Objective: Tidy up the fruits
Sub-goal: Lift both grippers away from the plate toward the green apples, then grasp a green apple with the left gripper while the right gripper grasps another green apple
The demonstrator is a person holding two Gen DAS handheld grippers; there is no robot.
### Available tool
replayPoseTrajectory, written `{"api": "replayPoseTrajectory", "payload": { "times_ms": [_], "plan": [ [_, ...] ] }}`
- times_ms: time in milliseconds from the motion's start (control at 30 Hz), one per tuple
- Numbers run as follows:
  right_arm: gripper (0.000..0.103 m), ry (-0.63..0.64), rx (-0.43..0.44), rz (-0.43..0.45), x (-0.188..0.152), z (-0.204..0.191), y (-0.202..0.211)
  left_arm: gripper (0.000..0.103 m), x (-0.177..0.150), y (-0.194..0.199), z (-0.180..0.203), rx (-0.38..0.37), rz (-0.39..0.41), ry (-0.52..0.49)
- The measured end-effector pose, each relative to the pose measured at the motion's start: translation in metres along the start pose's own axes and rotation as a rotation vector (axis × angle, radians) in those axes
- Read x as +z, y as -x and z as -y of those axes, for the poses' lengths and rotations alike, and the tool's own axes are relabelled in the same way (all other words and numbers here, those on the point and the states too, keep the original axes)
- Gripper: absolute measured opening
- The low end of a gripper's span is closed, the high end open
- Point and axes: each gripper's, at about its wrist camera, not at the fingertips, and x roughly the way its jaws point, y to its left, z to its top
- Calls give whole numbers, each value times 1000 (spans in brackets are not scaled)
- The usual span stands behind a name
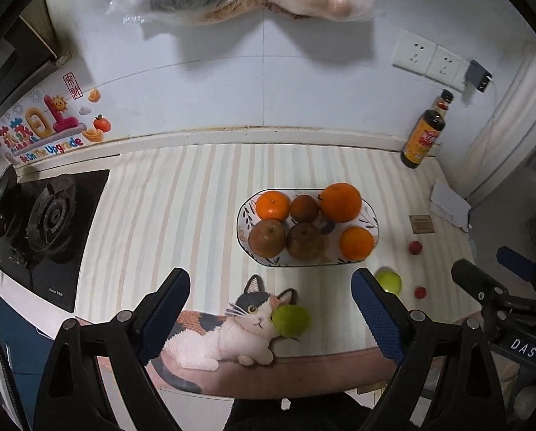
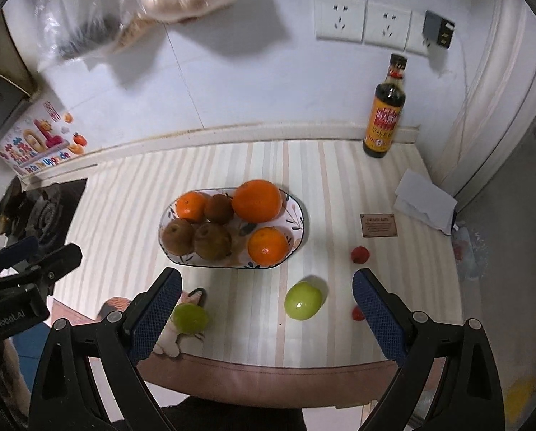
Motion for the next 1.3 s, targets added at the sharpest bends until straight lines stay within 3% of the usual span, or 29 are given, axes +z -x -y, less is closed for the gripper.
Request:
{"api": "replayPoseTrajectory", "payload": {
  "times_ms": [400, 733, 933, 1133, 1200, 1267, 1300],
  "plan": [
    [98, -30, 14, 56, -21, 6, 58, 92, -22, 37, 13, -22, 23, -13],
    [98, -65, 30, 64, -29, 20, 65, 92, -25, 40, 22, -19, 31, -21],
    [98, -123, 53, 48, -32, 46, 41, 103, -23, 8, 23, 5, -1, -5],
    [98, -233, 84, 2, -49, 89, -16, 103, -29, -54, 19, 36, -136, 20],
    [91, -243, 83, -23, -55, 96, -36, 103, -35, -79, 17, 56, -195, 37],
    [67, -248, 105, -64, -61, 100, -60, 103, -42, -109, 14, 54, -273, 62],
    [65, -243, 114, -100, -65, 99, -78, 103, -46, -120, 13, 52, -307, 74]
  ]
}}
